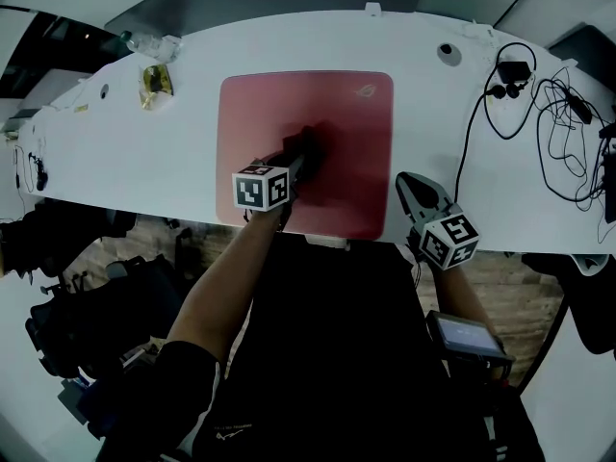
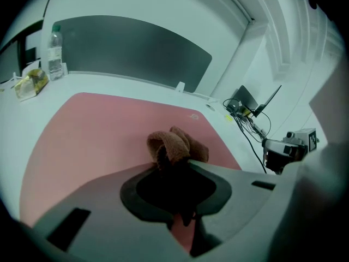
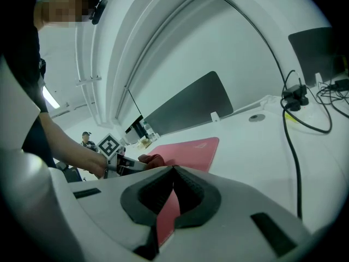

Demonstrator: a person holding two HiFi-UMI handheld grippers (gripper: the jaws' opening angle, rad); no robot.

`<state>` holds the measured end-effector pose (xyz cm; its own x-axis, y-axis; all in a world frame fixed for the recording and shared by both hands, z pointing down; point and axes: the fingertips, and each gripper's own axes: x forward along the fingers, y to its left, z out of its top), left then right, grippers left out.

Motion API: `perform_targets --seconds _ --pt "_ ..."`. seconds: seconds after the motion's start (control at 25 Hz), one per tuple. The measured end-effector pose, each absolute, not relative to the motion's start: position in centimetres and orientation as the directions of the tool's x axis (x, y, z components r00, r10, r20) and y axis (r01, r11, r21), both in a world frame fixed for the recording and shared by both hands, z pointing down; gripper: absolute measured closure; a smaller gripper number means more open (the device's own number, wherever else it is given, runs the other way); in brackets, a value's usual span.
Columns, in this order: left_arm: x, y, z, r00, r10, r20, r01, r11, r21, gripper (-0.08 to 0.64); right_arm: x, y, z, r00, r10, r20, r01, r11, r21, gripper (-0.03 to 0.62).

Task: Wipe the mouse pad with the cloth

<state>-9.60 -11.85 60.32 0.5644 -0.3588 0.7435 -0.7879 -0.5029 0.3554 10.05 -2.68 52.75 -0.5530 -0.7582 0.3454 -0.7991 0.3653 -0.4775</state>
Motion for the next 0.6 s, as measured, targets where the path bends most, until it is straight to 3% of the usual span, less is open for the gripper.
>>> perform_targets --seconds 0.6 --pt "-21.7 -15.7 60.0 0.497 -0.427 0.755 -0.851 -0.412 0.327 0.486 4.6 -7.2 51.8 -0.556 -0.755 0.349 -0.802 0.375 -0.465 0.568"
